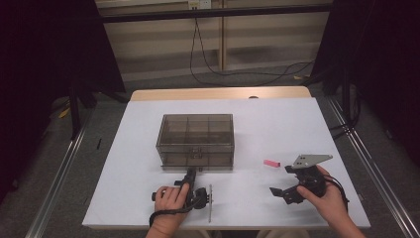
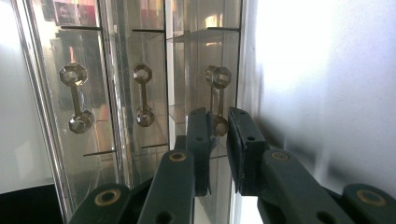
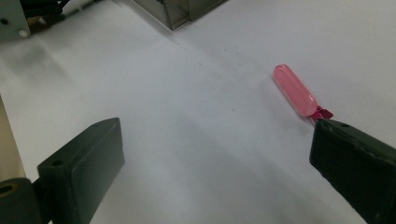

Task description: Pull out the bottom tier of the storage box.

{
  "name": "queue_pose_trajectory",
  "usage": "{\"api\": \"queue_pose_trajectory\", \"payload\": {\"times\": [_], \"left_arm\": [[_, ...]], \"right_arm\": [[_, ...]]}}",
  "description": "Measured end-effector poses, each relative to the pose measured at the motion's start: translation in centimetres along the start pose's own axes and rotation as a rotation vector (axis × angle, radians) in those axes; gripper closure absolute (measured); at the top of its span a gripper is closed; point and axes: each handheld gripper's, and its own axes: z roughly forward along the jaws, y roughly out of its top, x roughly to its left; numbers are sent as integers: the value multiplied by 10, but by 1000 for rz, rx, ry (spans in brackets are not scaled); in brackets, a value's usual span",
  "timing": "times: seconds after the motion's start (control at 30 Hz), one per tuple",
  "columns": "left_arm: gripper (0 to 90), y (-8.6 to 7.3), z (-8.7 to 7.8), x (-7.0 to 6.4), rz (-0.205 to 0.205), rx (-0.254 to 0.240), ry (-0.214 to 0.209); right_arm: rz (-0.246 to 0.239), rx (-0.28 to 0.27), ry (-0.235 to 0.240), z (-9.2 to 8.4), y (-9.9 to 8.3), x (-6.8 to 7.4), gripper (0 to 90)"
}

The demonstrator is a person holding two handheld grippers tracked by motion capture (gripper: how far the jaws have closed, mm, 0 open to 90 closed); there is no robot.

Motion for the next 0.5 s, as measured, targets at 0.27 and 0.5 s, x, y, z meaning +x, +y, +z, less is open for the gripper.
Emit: {"api": "queue_pose_trajectory", "payload": {"times": [0.27, 0.5], "left_arm": [[802, 0, -2, -1, 7, -2, 9], [813, 0, -5, 1, 19, -3, 0]], "right_arm": [[-6, -1, 5, 1, 1, 1, 28], [-10, 3, 4, 2, 2, 3, 27]]}}
